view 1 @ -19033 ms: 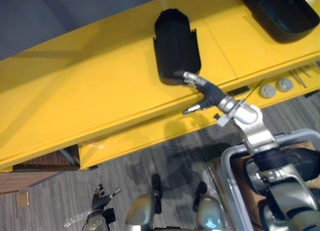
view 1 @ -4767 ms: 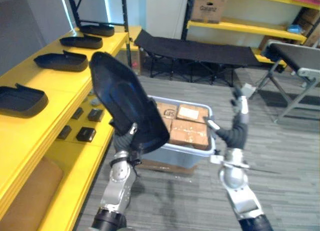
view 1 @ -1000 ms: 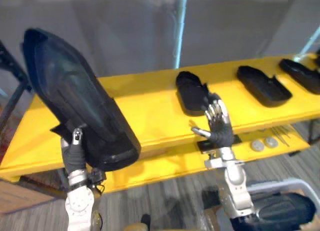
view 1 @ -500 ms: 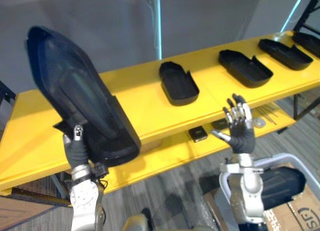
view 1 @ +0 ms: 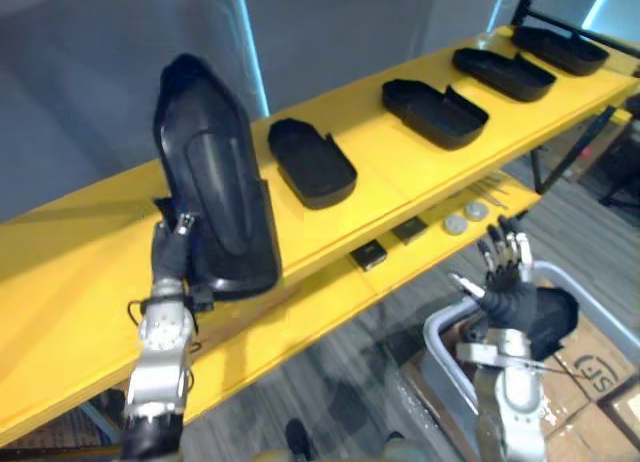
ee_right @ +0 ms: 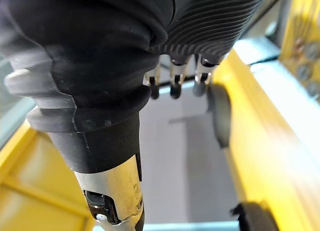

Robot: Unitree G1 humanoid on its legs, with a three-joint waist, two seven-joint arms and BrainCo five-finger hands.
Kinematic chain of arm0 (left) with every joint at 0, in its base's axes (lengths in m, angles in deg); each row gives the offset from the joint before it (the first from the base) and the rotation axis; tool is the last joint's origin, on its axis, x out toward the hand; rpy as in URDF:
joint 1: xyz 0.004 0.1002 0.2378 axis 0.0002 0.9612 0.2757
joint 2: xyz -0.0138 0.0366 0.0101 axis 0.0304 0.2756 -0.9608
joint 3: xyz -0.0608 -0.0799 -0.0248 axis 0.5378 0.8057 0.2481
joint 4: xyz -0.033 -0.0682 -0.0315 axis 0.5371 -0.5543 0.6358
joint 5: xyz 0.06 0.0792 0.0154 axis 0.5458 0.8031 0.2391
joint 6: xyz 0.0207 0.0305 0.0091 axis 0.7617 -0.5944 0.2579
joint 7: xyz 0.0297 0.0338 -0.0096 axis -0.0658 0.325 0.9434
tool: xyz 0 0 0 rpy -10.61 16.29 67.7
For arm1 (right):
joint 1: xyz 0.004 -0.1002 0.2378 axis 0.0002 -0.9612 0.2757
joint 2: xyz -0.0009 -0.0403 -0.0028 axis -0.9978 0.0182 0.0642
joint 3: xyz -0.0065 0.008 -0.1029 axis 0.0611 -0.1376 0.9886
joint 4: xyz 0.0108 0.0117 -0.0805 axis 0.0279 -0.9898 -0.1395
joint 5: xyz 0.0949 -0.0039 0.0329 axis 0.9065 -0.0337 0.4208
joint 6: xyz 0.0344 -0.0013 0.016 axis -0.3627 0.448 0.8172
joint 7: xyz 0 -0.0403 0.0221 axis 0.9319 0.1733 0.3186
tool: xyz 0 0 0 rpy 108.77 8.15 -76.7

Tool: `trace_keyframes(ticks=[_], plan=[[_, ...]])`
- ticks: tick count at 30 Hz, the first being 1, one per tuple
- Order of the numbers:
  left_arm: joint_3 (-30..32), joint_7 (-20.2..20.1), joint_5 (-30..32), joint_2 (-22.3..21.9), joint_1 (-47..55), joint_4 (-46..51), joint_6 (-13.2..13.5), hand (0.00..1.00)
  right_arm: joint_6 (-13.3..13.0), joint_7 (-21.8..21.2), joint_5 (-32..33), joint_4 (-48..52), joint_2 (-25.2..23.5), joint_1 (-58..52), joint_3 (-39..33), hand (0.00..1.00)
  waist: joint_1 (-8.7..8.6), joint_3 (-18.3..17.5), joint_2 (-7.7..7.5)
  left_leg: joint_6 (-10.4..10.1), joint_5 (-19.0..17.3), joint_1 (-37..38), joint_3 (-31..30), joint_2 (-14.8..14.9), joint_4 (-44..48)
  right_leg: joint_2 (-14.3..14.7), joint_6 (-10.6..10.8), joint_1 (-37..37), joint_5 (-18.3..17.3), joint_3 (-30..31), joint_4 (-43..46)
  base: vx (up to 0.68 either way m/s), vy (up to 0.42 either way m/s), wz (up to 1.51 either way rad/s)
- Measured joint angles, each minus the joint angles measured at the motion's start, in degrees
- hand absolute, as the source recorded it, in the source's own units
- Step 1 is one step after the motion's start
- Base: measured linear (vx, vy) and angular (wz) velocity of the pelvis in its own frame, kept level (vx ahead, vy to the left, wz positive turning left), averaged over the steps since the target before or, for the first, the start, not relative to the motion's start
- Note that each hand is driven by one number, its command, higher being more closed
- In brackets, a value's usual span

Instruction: Walk over and take plastic housings, then place them on the shelf

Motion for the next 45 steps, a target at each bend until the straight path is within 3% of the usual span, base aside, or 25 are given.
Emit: trace_keyframes(ticks=[5, 11, 14, 21, 28, 31, 36, 40, 45], plan=[[1.17, 2.09, -3.7, 7.51, -11.81, -16.19, -3.2, 1.0, 0.45, -0.66, 0.17, 1.33, 1.7, -1.12, -2.21, 0.0, -1.63, 0.34, 0.73, 0.37, 0.92, -2.44, 1.15, 0.55, 0.02, 0.67, -0.19, -3.13, 1.29, 1.32, -0.4, -0.02, 0.023, -0.11], [0.48, 5.77, -7.67, 15.72, -26.93, -32.05, -6.22, 1.0, 0.44, -0.91, 0.3, 0.95, 5.0, -0.8, 0.56, 0.0, -2.81, 3.05, 2.95, 0.04, 1.6, -4.02, 1.28, 1.05, 0.01, 1.17, -0.26, -5.24, 1.26, 2.15, 0.37, -0.01, 0.004, -0.01], [-0.1, 5.92, -8.09, 17.7, -30.95, -35.82, -7.9, 1.0, 0.29, -0.58, 0.28, 0.68, 5.36, -0.76, 3.12, 0.0, -2.85, 3.82, 2.28, -0.07, 1.75, -4.1, 1.58, 1.5, 0.02, 1.61, -0.4, -5.72, 1.19, 2.47, 0.81, 0.02, -0.007, -0.07], [-2.31, 5.36, -7.89, 17.69, -32.45, -41.46, -9.94, 1.0, -3.82, -1.41, 0.34, 0.98, 6.67, -0.15, 11.07, 0.0, -2.76, 4.6, 1.78, -0.18, 1.84, -4.09, 0.79, 1.64, 0.04, 1.81, -0.94, -5.57, 0.83, 2.15, 1.22, 0.03, 0.002, 0.03], [-6.34, 4.97, -7.9, 17.64, -32.45, -43.06, -9.74, 1.0, -5.15, -10.89, 1.67, 1.59, 8.65, 6.86, 28.23, 0.0, -1.06, 6.41, 1.32, -0.18, 3.06, -4.75, -2.9, 1.32, 0.04, 1.26, -1.33, -5.68, -1.34, -1.21, 4.66, -0.03, 0.003, 0.24], [-7.05, 4.91, -7.87, 17.52, -32.45, -43.05, -9.6, 1.0, -6.73, -12.03, 1.63, 0.1, 9.01, 13.08, 32.65, 0.0, 0.34, 6.5, 1.22, -0.38, 3.84, -5.79, -5.72, 1.19, 0.04, 0.72, -1.54, -5.82, -2.39, -3.95, 6.18, -0.03, -0.012, 0.51], [-8.41, 4.16, -7.62, 17.45, -32.54, -43.06, -8.86, 1.0, -7.31, -9.74, 1.47, -2.16, 9.17, 20.99, 34.98, 0.0, 3.51, 7.92, 1.05, -0.69, 4.77, -6.65, -8.17, 1.27, 0.04, 0.78, -1.88, -5.93, -3.26, -5.78, 7.71, -0.01, -0.018, 0.26], [-8.55, 3.56, -7.67, 17.45, -33.48, -43.06, -8.25, 1.0, -6.77, -8.29, 1.58, -2.19, 9.13, 22.5, 35.1, 0.0, 3.65, 8.08, 0.79, -0.66, 5.2, -7.42, -9.15, 1.15, 0.04, 0.76, -1.9, -5.99, -3.27, -6.95, 7.7, 0.0, -0.009, 0.16], [-11.04, 3.85, -8.0, 17.25, -36.04, -43.07, -8.22, 1.0, -5.99, -9.66, 2.95, -2.15, 9.03, 22.83, 36.11, 0.0, 3.47, 8.69, 0.92, -0.61, 5.59, -8.22, -9.08, 1.11, 0.05, 0.78, -1.91, -7.22, -3.27, -6.71, 8.54, -0.01, 0.0, -0.01]])
